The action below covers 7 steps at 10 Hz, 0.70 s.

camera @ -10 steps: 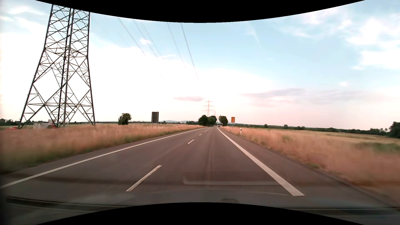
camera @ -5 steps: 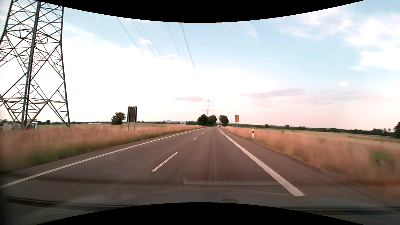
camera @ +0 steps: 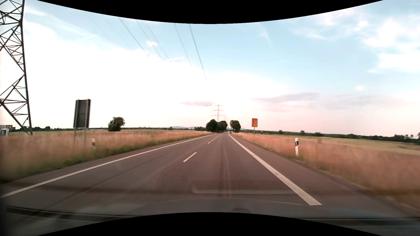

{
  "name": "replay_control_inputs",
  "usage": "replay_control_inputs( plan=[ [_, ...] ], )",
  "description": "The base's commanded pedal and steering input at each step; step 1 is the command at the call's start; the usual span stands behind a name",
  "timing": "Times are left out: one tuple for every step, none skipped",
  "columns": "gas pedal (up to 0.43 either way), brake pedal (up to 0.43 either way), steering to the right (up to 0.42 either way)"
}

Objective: Follow the waypoints while adhering to traffic rules and regulations

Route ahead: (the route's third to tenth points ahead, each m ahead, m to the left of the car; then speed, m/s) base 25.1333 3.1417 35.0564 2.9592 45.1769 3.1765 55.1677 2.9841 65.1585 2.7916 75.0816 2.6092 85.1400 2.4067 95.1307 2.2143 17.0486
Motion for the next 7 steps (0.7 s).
replay_control_inputs(
  plan=[
    [0.059, 0.0, 0.001],
    [0.059, 0.0, 0.001],
    [0.059, 0.0, 0.0],
    [0.059, 0.0, 0.0],
    [0.059, 0.0, 0.0],
    [0.059, 0.0, 0.0],
    [0.059, 0.0, 0.0]
  ],
)
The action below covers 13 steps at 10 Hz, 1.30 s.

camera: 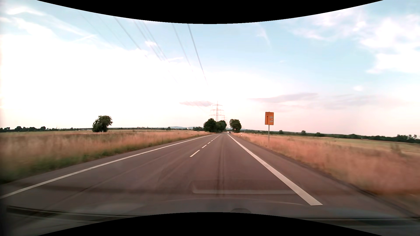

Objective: Follow the waypoints while adhering to traffic rules and regulations

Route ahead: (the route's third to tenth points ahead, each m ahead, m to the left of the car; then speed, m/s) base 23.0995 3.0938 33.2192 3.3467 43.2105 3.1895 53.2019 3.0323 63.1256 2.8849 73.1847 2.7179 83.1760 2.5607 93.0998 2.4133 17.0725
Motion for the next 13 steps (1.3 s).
replay_control_inputs(
  plan=[
    [0.059, 0.0, -0.001],
    [0.059, 0.0, -0.001],
    [0.059, 0.0, -0.001],
    [0.059, 0.0, -0.001],
    [0.059, 0.0, -0.001],
    [0.059, 0.0, -0.001],
    [0.059, 0.0, -0.001],
    [0.059, 0.0, -0.001],
    [0.059, 0.0, -0.001],
    [0.059, 0.0, -0.001],
    [0.059, 0.0, 0.0],
    [0.059, 0.0, 0.002],
    [0.059, 0.0, 0.004]
  ],
)
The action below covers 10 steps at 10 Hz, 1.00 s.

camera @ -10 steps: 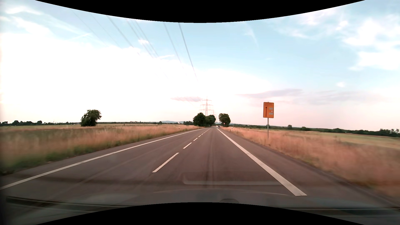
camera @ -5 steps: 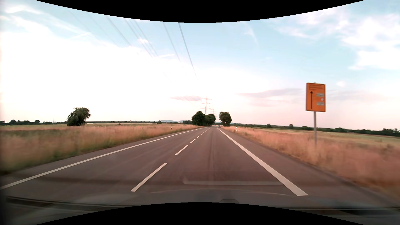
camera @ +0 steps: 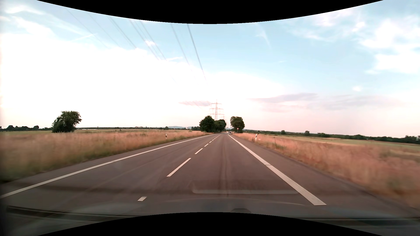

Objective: Follow the waypoints while adhering to traffic rules and regulations

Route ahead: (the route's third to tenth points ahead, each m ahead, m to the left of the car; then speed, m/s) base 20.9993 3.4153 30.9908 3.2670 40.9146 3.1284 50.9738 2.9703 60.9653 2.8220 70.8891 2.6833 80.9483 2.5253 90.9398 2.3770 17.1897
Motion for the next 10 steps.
replay_control_inputs(
  plan=[
    [0.059, 0.0, 0.003],
    [0.059, 0.0, 0.001],
    [0.059, 0.0, 0.001],
    [0.067, 0.0, 0.001],
    [0.067, 0.0, 0.001],
    [0.067, 0.0, 0.0],
    [0.067, 0.0, 0.0],
    [0.067, 0.0, 0.0],
    [0.067, 0.0, 0.001],
    [0.067, 0.0, 0.0]
  ],
)
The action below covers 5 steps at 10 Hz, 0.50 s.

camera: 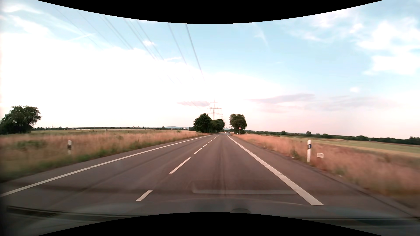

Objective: Follow the waypoints while adhering to traffic rules and regulations

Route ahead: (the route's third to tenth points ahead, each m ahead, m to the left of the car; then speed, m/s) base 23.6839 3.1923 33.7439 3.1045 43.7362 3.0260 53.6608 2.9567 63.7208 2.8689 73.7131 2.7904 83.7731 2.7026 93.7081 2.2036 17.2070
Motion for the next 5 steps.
replay_control_inputs(
  plan=[
    [0.067, 0.0, 0.0],
    [0.067, 0.0, 0.0],
    [0.067, 0.0, 0.001],
    [0.067, 0.0, 0.0],
    [0.067, 0.0, 0.0]
  ],
)
